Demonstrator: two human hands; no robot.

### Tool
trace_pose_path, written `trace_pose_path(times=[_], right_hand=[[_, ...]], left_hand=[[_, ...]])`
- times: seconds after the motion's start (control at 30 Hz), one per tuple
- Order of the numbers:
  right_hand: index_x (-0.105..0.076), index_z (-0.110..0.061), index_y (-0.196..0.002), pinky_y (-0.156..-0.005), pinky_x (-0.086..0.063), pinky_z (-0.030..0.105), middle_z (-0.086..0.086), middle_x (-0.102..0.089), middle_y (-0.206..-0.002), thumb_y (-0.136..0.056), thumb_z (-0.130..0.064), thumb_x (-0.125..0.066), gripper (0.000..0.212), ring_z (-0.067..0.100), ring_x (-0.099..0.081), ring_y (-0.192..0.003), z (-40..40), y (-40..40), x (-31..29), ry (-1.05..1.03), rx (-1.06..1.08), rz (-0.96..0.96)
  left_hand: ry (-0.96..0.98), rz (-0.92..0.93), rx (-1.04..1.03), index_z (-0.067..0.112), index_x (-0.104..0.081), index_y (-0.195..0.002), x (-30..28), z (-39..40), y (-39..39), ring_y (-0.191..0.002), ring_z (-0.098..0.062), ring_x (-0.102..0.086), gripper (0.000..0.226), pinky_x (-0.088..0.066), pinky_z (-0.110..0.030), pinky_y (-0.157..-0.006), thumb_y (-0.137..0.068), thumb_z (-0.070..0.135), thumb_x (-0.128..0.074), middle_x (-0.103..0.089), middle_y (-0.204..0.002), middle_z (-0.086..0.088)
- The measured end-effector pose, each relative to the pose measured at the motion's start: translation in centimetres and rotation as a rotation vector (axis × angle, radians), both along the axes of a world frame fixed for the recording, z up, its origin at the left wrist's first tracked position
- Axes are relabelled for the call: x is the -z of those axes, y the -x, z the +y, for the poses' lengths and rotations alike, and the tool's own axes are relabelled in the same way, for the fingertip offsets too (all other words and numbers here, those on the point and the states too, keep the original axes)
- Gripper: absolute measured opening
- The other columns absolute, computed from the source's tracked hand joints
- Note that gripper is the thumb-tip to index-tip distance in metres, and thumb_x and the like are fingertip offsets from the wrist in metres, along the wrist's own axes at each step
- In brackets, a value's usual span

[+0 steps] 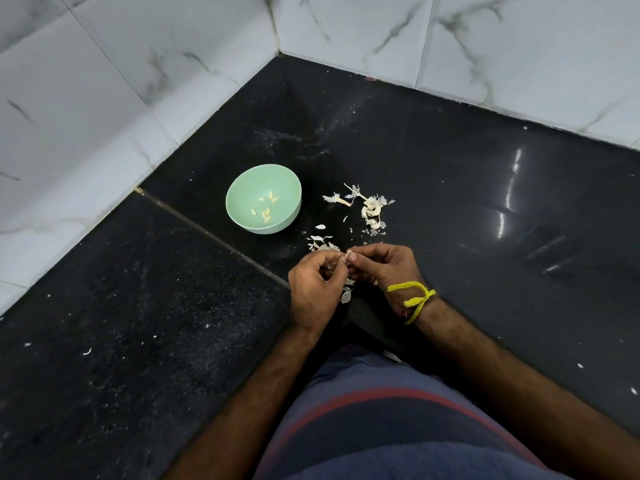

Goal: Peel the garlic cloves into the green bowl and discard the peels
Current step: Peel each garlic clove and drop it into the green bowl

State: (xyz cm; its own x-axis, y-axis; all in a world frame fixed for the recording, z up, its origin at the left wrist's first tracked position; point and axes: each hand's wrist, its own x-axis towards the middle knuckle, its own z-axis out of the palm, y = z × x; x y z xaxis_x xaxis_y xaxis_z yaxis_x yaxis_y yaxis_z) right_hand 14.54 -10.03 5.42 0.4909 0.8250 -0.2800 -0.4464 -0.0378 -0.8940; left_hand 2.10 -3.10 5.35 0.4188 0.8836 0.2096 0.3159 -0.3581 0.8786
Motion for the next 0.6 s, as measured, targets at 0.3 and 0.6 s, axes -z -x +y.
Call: trace_pose_path(times=[0.3,0.6], right_hand=[[-0.071,0.004,-0.089,-0.065,-0.059,0.027,0.016,-0.073,-0.077,-0.086,0.003,-0.067,0.005,0.021,-0.07,-0.068,-0.4,-0.3,-0.1,0.019,-0.036,-0.057],[-0.071,0.004,-0.088,-0.062,-0.055,0.023,0.013,-0.074,-0.077,-0.085,0.001,-0.071,0.005,0.017,-0.07,-0.068,-1.0,0.2,-0.1,0.052,-0.015,-0.138]], left_hand=[[-0.351,0.178,0.193,0.007,-0.072,-0.089,-0.2,0.6,0.6,-0.08,-0.017,-0.063,0.01,-0.052,-0.029,-0.076,-0.09,0.015,-0.066,-0.069,-0.087,-0.002],[-0.48,0.216,0.135,0.004,-0.07,-0.081,0.6,0.3,-0.2,-0.072,-0.024,-0.06,0.012,-0.048,-0.031,-0.074,-0.084,0.014,-0.063,-0.067,-0.078,-0.007]])
